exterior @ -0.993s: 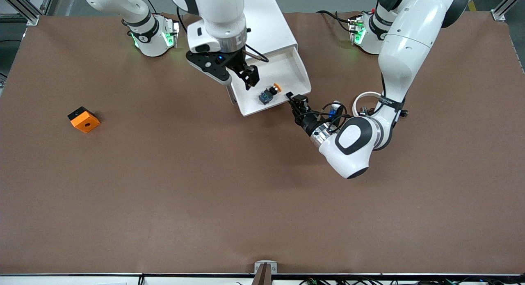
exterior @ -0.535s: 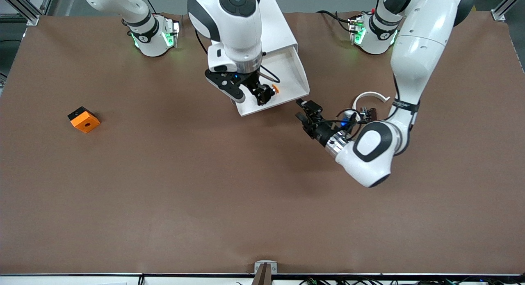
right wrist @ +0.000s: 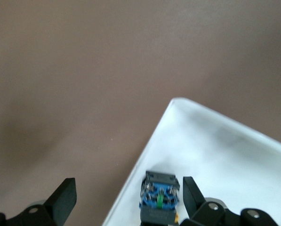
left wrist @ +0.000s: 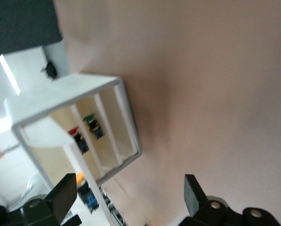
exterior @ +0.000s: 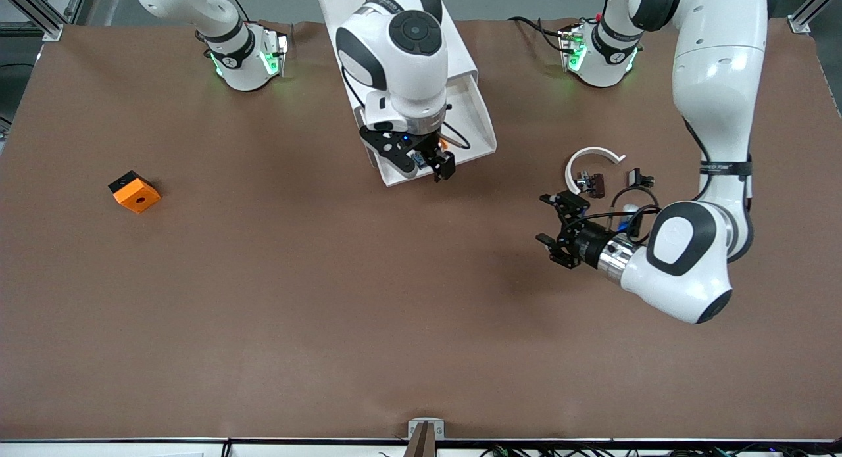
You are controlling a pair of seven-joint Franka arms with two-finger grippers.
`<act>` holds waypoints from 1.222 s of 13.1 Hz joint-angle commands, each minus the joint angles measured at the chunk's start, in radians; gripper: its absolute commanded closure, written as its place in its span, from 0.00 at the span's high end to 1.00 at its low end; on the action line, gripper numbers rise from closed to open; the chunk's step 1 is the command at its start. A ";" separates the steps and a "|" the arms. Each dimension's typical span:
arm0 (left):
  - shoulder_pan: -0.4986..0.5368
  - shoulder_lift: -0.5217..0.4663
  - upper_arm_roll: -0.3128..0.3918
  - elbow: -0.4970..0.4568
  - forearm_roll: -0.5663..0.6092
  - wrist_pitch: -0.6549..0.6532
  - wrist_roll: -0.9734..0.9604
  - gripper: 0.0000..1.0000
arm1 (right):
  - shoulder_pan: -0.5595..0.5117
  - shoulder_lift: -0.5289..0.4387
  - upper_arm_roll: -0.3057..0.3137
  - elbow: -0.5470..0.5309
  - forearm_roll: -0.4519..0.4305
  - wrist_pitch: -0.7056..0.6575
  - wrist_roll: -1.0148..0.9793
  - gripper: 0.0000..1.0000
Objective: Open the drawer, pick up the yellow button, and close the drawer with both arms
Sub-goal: 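Lift the button out with the right gripper while the left gripper releases the drawer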
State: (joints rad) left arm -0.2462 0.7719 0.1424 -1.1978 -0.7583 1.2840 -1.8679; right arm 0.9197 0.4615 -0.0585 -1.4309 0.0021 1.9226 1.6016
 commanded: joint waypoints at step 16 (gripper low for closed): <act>-0.070 -0.186 0.016 -0.009 0.407 0.209 0.628 1.00 | 0.031 0.019 -0.009 -0.025 0.067 -0.070 -0.112 0.43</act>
State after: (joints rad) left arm -0.2825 0.6267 0.1574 -1.1845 -0.4168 1.4761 -1.3375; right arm 0.9628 0.4831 -0.0717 -1.4537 0.0278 1.8510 1.5327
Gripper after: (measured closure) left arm 0.000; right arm 0.194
